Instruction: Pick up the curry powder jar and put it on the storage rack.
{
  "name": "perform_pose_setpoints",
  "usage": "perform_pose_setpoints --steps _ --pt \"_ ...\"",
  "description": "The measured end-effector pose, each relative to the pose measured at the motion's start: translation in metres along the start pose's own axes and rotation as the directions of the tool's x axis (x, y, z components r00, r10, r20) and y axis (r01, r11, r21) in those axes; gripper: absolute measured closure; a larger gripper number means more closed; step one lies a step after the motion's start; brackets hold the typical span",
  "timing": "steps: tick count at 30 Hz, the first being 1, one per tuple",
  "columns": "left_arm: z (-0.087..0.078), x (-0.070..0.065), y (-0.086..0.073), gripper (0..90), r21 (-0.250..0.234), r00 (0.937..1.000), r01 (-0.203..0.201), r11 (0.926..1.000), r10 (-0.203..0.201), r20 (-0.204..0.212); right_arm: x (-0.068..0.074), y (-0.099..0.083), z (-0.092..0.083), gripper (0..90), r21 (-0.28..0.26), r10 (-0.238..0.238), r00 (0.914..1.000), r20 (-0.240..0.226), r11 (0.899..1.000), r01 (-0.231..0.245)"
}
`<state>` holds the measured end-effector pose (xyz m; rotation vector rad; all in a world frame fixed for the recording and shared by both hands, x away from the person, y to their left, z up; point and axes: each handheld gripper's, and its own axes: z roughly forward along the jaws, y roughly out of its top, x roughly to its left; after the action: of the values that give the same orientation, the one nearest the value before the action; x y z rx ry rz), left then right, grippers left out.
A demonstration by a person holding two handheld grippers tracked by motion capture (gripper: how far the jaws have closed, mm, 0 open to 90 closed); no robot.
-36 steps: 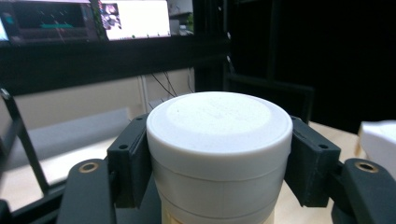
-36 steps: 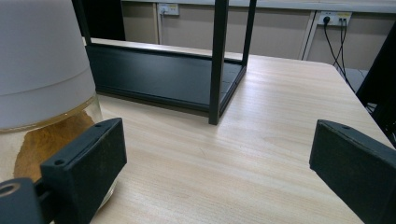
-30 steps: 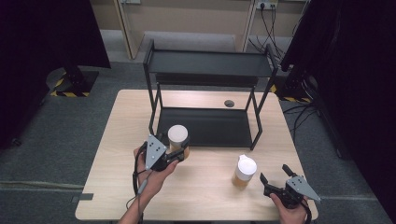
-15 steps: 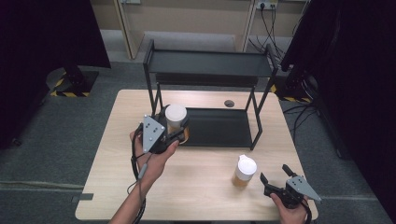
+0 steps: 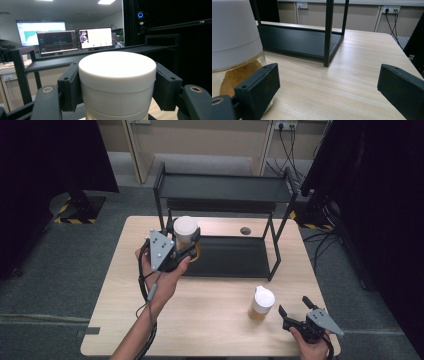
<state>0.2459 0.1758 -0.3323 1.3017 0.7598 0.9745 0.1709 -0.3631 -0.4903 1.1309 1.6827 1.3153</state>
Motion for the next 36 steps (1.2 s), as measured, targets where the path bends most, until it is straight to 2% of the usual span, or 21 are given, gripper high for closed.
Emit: perform_pose_setpoints --steps 7,12,20,30,36 --pt "0.005 0.004 0.010 33.8 -0.003 0.9998 -0.004 1.0000 0.004 -0.019 0.001 0.001 0.001 4.6 0.005 -0.007 1.0000 -0.001 1.000 0.007" --pt "0.010 0.007 0.015 33.8 -0.013 0.9997 0.009 0.9999 -0.010 -0.023 0.000 0.001 0.000 4.6 0.004 -0.003 1.0000 -0.003 1.000 0.003" --pt "0.024 0.009 0.032 33.9 -0.015 0.9988 -0.009 0.9999 0.008 -0.048 0.000 0.001 0.000 4.6 0.004 -0.003 1.0000 -0.004 1.000 0.003" --pt "0.036 0.009 0.049 33.9 -0.024 0.9973 -0.012 0.9996 0.010 -0.073 -0.001 0.000 0.000 4.8 0.002 0.000 1.0000 -0.005 1.000 0.000" --pt "0.042 0.012 0.059 33.9 -0.037 0.9968 -0.001 0.9993 -0.002 -0.080 -0.001 0.000 0.000 4.8 0.002 -0.001 1.0000 -0.004 1.000 0.001"
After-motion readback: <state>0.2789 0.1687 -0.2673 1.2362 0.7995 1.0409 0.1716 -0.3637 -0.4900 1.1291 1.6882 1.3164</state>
